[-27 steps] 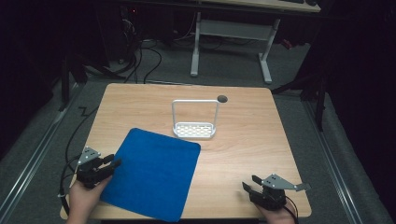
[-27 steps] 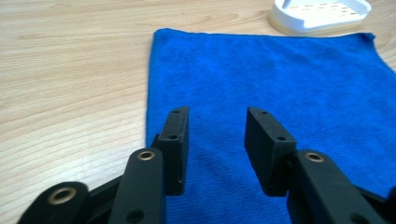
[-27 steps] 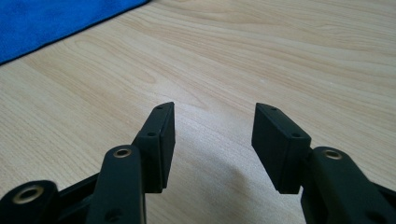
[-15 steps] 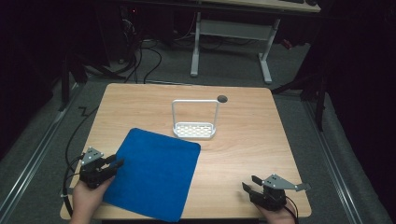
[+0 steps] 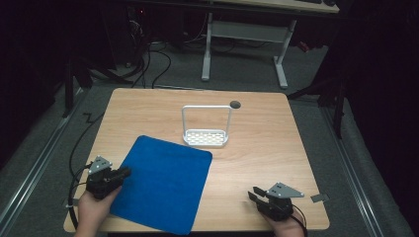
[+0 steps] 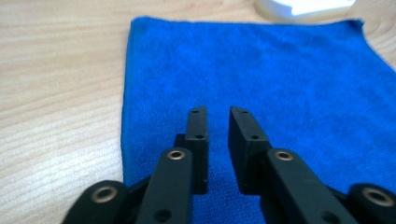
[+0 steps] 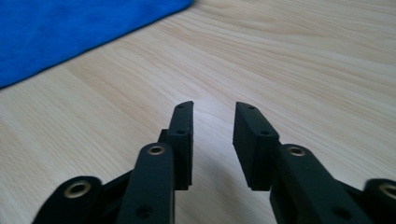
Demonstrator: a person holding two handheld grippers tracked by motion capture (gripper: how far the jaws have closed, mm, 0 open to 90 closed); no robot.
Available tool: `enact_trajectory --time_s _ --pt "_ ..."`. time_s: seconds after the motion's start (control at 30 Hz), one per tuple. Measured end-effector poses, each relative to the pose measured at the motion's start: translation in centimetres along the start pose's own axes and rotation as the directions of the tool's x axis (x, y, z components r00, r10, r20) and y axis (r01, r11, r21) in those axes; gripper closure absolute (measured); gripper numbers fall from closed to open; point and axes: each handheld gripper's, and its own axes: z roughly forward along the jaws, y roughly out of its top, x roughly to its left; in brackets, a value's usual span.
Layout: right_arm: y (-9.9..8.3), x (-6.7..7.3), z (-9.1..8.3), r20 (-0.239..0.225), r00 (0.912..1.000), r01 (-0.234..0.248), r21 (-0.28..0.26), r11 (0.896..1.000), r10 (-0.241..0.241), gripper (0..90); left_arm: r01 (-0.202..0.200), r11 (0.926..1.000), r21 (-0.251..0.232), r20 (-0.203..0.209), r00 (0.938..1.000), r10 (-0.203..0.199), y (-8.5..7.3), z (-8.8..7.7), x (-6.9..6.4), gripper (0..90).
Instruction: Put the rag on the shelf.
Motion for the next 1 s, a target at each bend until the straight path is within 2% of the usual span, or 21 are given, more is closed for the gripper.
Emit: enact_trajectory --time_s 0.17,0.27,0.37,0.53,0.7,0.77,0.9,1.0 --pt "2.0 2.5 2.1 -0.057 0.9953 0.079 0.012 0.997 -0.078 80.8 -0.015 0.9993 0.034 -0.006 0.9999 0.016 0.0 0.4 -0.1 84.8" --pt "3.2 3.8 3.7 -0.087 0.9885 0.126 0.021 0.992 -0.124 86.3 -0.046 0.9973 0.058 -0.024 0.9986 0.047 0.0 0.5 -0.2 86.5" --pt "4.3 5.3 5.8 -0.128 0.9773 0.175 0.039 0.984 -0.169 90.0 -0.08 0.9925 0.092 -0.04 0.9957 0.084 0.0 0.7 -0.4 88.1" --pt "5.7 7.0 8.1 -0.176 0.9614 0.222 0.046 0.974 -0.211 90.0 -0.1 0.9846 0.143 -0.051 0.9928 0.109 -0.2 1.2 -0.4 88.8" --pt "7.1 8.4 9.9 -0.204 0.9509 0.246 0.043 0.968 -0.232 90.0 -0.115 0.9774 0.178 -0.057 0.9903 0.126 -0.3 1.7 -0.5 88.9" --pt "7.4 8.8 10.7 -0.214 0.9467 0.257 0.051 0.965 -0.24 90.0 -0.116 0.9771 0.178 -0.057 0.9901 0.128 -0.3 1.8 -0.5 88.8" --pt "7.3 9.1 11.7 -0.212 0.9467 0.266 0.091 0.96 -0.243 90.0 -0.113 0.9784 0.173 -0.049 0.9912 0.123 -0.4 1.8 -0.4 88.0" --pt "7.3 9.0 11.6 -0.211 0.9483 0.261 0.098 0.96 -0.237 90.0 -0.11 0.9794 0.169 -0.041 0.9921 0.118 -0.5 1.7 -0.3 87.7"
